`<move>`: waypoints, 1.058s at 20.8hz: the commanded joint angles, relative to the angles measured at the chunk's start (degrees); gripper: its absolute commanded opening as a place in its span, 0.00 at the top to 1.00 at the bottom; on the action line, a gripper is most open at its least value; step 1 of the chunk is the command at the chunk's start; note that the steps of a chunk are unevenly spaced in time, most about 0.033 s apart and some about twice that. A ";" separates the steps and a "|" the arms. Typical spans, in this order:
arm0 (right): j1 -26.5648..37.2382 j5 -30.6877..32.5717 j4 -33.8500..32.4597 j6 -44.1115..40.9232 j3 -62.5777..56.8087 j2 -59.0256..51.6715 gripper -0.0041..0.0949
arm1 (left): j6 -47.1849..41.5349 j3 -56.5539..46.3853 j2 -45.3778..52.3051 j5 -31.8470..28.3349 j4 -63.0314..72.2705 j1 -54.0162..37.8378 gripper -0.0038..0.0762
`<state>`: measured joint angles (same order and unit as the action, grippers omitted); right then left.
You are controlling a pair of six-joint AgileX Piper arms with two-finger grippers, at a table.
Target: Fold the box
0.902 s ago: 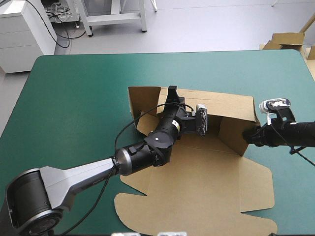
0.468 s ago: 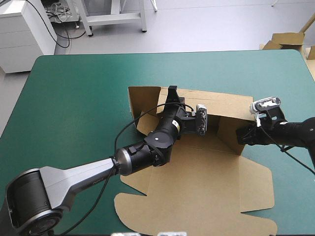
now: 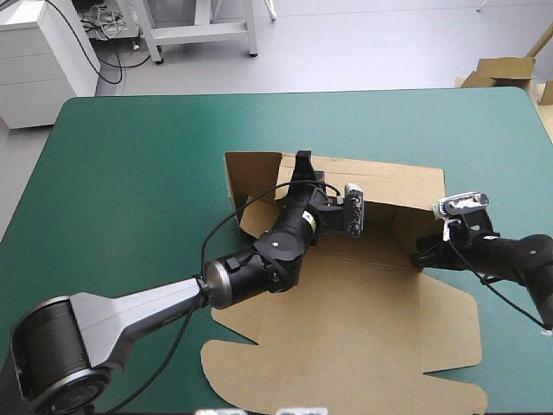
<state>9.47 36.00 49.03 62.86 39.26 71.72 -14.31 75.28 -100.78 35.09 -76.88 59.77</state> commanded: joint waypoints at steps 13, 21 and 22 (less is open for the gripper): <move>-1.66 -1.56 6.30 3.55 1.42 -1.11 0.97 | 1.70 0.00 0.74 -1.30 5.15 0.34 0.93; -2.58 0.30 -7.57 -13.68 6.94 -1.11 0.97 | -0.38 0.00 0.85 -2.79 -1.80 0.83 0.29; -2.58 0.83 -9.50 -15.43 7.27 -1.11 0.97 | -1.63 0.00 0.93 -2.79 -3.90 1.13 0.31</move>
<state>7.33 34.39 40.58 52.11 43.28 72.33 -13.19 74.49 -101.85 34.63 -77.20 59.77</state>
